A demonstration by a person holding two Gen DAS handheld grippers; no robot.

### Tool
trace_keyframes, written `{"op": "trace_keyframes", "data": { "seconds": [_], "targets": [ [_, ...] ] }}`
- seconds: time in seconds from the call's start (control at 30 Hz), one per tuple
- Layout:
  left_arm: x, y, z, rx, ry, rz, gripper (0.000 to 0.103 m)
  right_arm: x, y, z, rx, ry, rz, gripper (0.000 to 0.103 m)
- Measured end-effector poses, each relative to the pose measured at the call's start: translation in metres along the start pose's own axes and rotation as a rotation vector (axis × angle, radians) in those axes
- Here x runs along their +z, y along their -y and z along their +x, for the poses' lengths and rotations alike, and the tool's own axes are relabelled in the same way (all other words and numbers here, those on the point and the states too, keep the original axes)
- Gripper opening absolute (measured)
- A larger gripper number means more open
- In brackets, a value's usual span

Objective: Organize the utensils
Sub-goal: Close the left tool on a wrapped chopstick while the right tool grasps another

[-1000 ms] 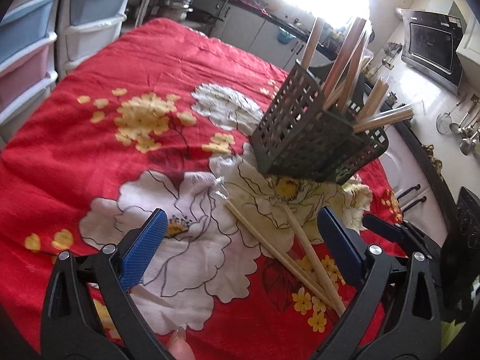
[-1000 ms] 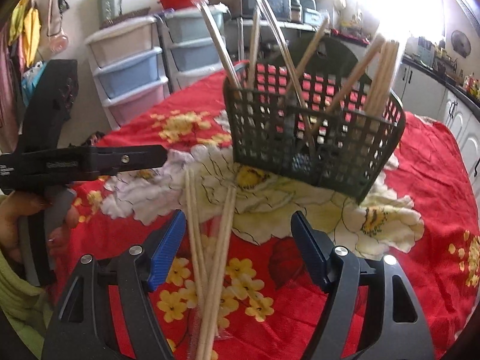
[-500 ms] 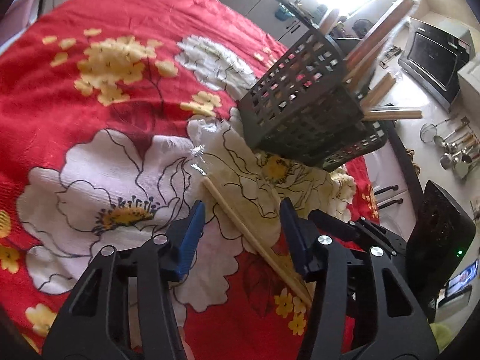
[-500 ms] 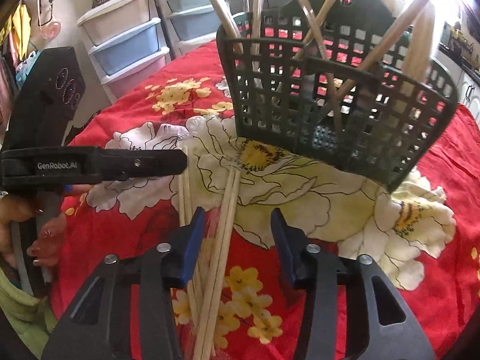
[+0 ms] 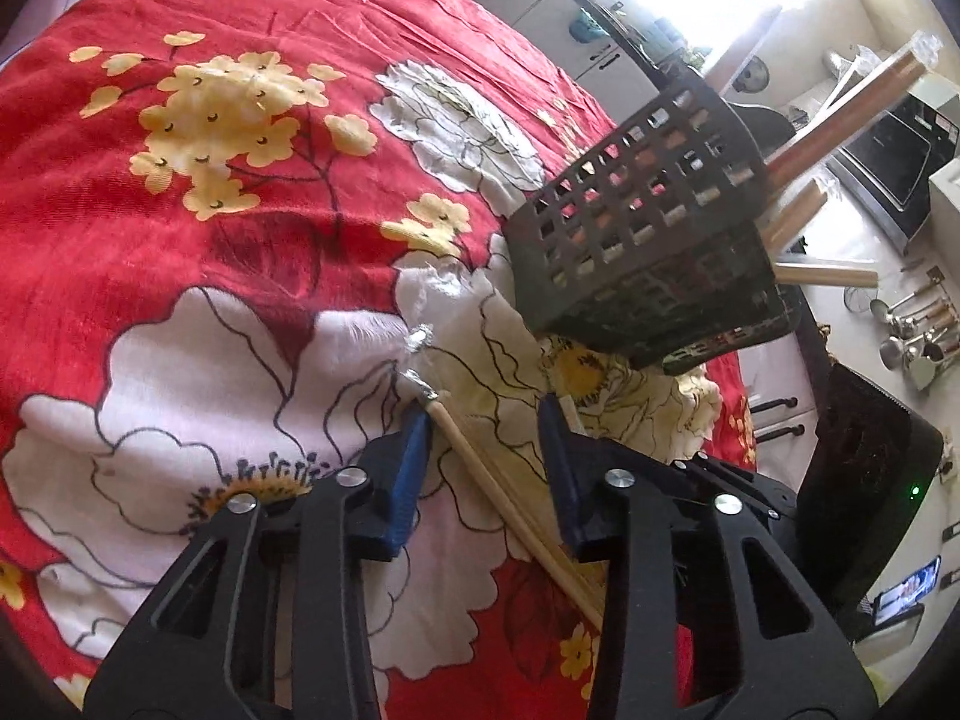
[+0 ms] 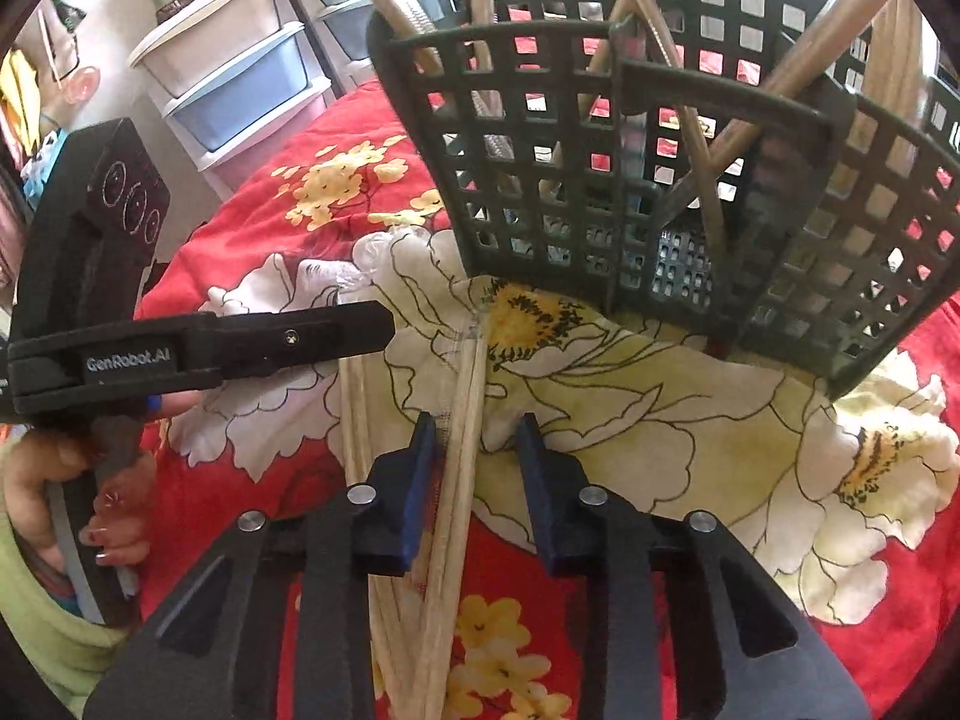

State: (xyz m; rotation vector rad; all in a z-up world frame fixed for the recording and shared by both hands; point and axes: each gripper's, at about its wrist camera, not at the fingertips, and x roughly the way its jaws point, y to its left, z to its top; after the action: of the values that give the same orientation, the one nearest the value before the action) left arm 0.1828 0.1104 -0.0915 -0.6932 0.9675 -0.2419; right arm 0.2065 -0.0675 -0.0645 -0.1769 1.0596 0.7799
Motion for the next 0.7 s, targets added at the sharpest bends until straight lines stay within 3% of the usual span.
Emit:
{"op": "trace_keyframes", "data": {
  "seconds": [0.13,0.33,0.7],
  "targets": [
    [0.004,-0.006,0.003,0.001,0.002,-0.017,0.017,0.004,0.005,0.0,0.018,-0.009,0.023,0.024],
    [0.006,-0.012,0.006,-0.005,0.004,-0.031,0.011,0.012,0.005,0.005,0.021,-0.014,0.022,0.02],
    [0.006,-0.011,0.004,-0.004,0.013,-0.022,0.01,0.015,-0.004,0.011,0.017,-0.011,0.014,0.01]
  ]
}}
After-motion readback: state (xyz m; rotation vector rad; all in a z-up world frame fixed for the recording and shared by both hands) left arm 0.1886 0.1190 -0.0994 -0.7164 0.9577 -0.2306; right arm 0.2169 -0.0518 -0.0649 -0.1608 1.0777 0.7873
